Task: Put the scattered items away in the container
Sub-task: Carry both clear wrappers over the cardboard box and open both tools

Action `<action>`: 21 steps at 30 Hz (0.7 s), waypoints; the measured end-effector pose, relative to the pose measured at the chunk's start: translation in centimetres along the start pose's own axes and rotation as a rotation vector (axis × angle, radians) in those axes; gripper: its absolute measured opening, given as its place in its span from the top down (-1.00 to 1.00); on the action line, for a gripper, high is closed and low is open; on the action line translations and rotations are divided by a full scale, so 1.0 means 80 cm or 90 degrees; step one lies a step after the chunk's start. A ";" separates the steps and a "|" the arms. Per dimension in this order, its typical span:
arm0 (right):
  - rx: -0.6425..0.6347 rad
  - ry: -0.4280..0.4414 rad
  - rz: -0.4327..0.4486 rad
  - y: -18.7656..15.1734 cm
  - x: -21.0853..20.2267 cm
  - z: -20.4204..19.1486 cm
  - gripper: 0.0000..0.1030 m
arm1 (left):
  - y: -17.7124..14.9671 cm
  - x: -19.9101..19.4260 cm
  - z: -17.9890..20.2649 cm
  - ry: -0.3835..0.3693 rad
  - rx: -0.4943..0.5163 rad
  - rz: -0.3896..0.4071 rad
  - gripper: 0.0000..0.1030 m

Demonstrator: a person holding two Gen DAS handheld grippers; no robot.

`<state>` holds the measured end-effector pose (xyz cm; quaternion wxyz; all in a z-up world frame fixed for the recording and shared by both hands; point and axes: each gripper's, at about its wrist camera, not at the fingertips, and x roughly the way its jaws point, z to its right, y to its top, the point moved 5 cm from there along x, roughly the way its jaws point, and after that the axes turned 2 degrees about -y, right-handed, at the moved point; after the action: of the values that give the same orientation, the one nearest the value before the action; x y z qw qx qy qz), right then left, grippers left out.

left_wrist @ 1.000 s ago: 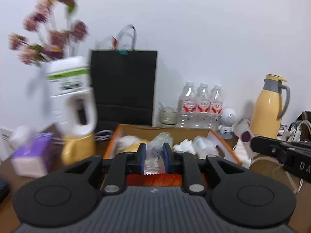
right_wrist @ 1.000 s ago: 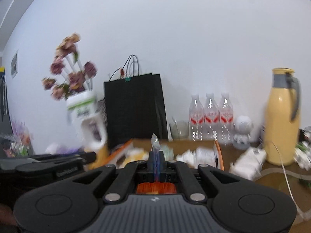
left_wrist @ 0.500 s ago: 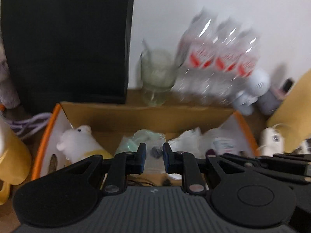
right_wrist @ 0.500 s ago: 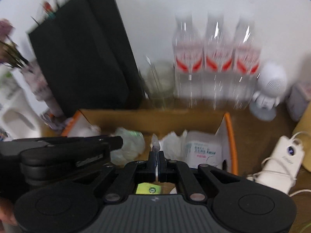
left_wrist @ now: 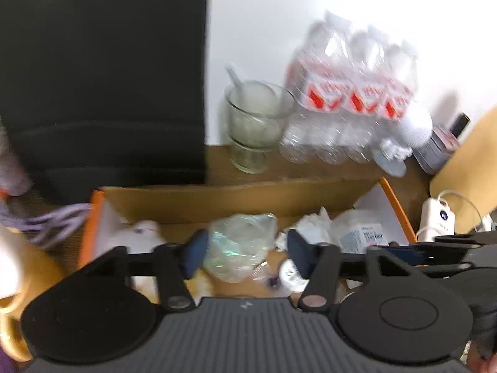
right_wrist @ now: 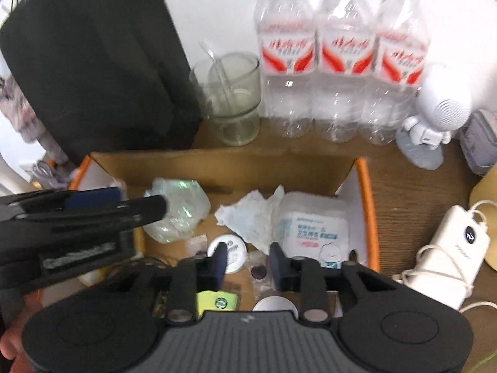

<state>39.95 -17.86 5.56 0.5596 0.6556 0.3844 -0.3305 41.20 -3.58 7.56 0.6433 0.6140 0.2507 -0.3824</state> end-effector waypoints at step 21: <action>-0.049 0.011 0.155 -0.090 -0.195 -0.041 -0.46 | -0.110 -0.210 0.005 0.140 -0.031 0.153 -1.00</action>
<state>26.09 -16.18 16.08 0.6170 0.6783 0.3192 -0.2396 24.33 -0.50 15.64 0.6678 0.6620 0.2535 -0.2271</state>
